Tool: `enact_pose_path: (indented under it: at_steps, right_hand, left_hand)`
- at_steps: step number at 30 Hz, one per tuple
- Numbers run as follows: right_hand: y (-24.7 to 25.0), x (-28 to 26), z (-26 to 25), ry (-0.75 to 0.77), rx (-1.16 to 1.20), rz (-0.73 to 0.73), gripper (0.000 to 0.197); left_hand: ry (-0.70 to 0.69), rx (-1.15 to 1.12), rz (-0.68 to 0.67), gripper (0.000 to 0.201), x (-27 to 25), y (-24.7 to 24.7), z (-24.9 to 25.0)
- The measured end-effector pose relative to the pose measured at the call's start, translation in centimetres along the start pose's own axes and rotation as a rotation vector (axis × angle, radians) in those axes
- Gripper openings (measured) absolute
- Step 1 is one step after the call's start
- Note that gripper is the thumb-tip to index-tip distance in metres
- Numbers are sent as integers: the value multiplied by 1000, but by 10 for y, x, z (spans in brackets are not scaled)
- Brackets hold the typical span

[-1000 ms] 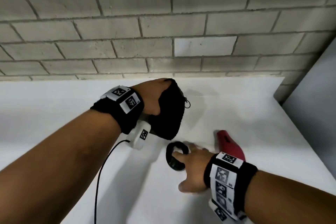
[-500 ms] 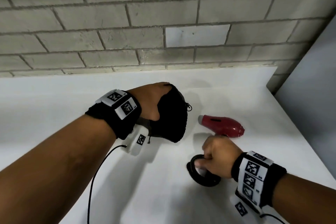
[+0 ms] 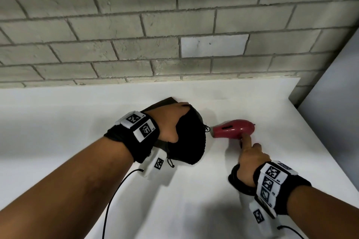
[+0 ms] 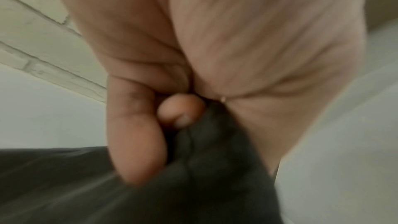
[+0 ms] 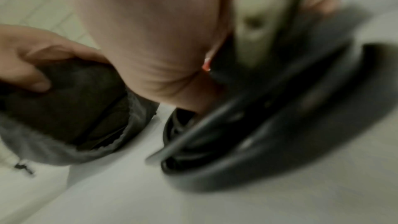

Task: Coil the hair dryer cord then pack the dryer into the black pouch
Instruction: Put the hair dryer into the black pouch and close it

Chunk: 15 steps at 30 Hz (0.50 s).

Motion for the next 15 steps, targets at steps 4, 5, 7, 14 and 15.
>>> enact_pose_path:
  at_steps: [4, 5, 7, 14, 15]
  right_hand:
    - [-3, 16, 4, 44, 107, -212, 65]
    - [-1, 20, 5, 24, 126, -230, 59]
    - [6, 24, 10, -5, 248, -297, 55]
    - [38, 7, 37, 174, 766, -462, 12]
    - [44, -1, 41, 188, 893, -488, 19]
  left_hand:
    - [28, -23, -23, 77, -1, -6, -2]
    - [36, -31, -27, 77, -1, -7, -3]
    - [47, -45, -28, 78, -1, -7, -4]
    - [44, -58, -21, 78, 2, -5, -9]
    - [34, -59, -18, 77, 3, -4, -9]
Point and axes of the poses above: each hand's wrist, its own x-axis towards the middle knuckle, its own y-axis out of the back of the hand, z = x × y, the point moved 5 cm from there along x, towards the middle knuckle, and after that the axes turned 1 degree about y, right-handed, at the moved point
